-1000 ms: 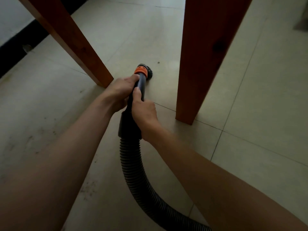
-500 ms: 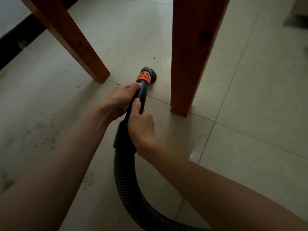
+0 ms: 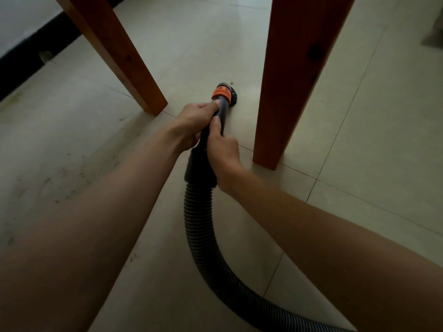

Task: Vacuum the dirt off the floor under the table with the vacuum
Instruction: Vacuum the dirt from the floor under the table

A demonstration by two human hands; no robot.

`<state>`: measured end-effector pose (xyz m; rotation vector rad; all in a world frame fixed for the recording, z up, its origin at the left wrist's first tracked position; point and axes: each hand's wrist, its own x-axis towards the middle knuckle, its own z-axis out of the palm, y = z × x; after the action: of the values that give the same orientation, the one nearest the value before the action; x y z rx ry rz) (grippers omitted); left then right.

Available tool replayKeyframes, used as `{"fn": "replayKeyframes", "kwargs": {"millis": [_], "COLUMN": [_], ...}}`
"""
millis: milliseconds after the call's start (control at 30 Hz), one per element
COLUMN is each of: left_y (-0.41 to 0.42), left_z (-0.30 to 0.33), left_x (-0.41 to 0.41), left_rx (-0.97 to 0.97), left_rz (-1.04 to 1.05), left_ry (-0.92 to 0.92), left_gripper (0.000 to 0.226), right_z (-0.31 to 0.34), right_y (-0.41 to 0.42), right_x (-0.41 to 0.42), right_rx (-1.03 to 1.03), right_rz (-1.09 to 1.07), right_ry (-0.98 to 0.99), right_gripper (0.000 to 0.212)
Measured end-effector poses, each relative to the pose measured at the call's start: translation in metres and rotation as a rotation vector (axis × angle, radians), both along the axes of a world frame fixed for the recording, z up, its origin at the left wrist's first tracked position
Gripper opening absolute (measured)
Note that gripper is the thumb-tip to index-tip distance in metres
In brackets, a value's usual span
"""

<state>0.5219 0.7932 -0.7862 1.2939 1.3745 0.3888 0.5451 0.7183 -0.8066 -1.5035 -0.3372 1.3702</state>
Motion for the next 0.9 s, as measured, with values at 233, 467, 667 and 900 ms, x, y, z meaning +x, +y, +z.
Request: {"fn": "replayKeyframes", "kwargs": {"millis": [233,467,667,900], "left_y": [0.039,0.068,0.097,0.104], "left_z": [-0.008,-0.016,-0.018,-0.027], "left_x": [0.017,0.039,0.035,0.03], "left_rx": [0.051,0.113,0.179,0.122], "left_rz": [0.025,-0.022,-0.079,-0.025], "left_ry": [-0.007,0.023,0.12,0.029], "left_gripper": [0.019,0.02,0.024,0.035], "right_z": [-0.016,-0.034,-0.035,-0.046], "right_y": [0.044,0.077,0.089,0.087], "right_x": [0.02,0.038,0.038,0.03], "right_rx": [-0.008,0.075,0.111,0.043], "right_rz": [0.037,-0.109,-0.117,0.002], "right_ry": [-0.061,0.047,0.19,0.026], "right_gripper": [0.059,0.049,0.054,0.053]}}
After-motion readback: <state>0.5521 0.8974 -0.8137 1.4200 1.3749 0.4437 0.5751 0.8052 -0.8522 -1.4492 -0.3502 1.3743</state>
